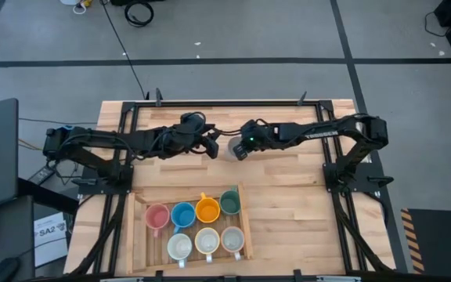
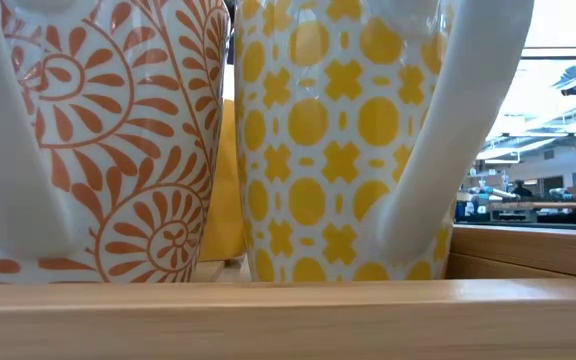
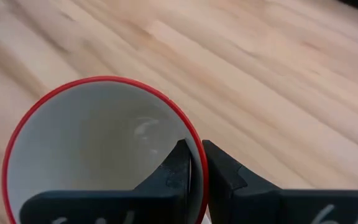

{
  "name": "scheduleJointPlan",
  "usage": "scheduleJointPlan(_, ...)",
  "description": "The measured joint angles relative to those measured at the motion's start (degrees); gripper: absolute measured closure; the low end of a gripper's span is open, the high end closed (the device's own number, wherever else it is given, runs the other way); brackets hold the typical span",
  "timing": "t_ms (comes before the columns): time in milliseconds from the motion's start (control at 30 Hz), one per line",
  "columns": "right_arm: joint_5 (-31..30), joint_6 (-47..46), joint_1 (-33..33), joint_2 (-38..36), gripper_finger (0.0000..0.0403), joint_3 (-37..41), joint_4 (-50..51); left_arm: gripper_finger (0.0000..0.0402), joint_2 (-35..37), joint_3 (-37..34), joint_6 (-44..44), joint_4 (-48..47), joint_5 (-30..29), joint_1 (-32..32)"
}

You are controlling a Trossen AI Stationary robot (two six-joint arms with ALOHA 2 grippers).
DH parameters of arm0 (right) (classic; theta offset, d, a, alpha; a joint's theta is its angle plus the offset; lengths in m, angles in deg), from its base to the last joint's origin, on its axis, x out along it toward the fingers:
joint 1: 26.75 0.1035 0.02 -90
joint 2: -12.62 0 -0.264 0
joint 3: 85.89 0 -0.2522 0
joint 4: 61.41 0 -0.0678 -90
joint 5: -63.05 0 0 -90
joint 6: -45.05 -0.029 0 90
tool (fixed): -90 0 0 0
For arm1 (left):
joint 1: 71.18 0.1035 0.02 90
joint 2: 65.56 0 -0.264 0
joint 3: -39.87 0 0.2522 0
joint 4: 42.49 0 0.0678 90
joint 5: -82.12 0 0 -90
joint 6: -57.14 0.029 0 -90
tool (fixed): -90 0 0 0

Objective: Place coffee mugs
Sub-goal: Put the gray mug on the shelf

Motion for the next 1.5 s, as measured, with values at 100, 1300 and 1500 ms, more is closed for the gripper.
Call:
scheduleJointPlan(100,3.2,1.2,-0.6,2.4,0.0368,0.0,-6.0,0.0219,0.0,0.0,0.0,-0.1,0.1,0.0)
scheduleJointPlan(1300,8.4,1.4,-1.5,6.9,0.0357,0.0,-12.1,0.0219,0.0,0.0,0.0,-2.4,0.2,0.0)
scheduleJointPlan(1500,8.4,1.4,-1.4,6.9,0.0357,0.0,-12.1,0.0219,0.0,0.0,0.0,-3.5,0.2,0.0)
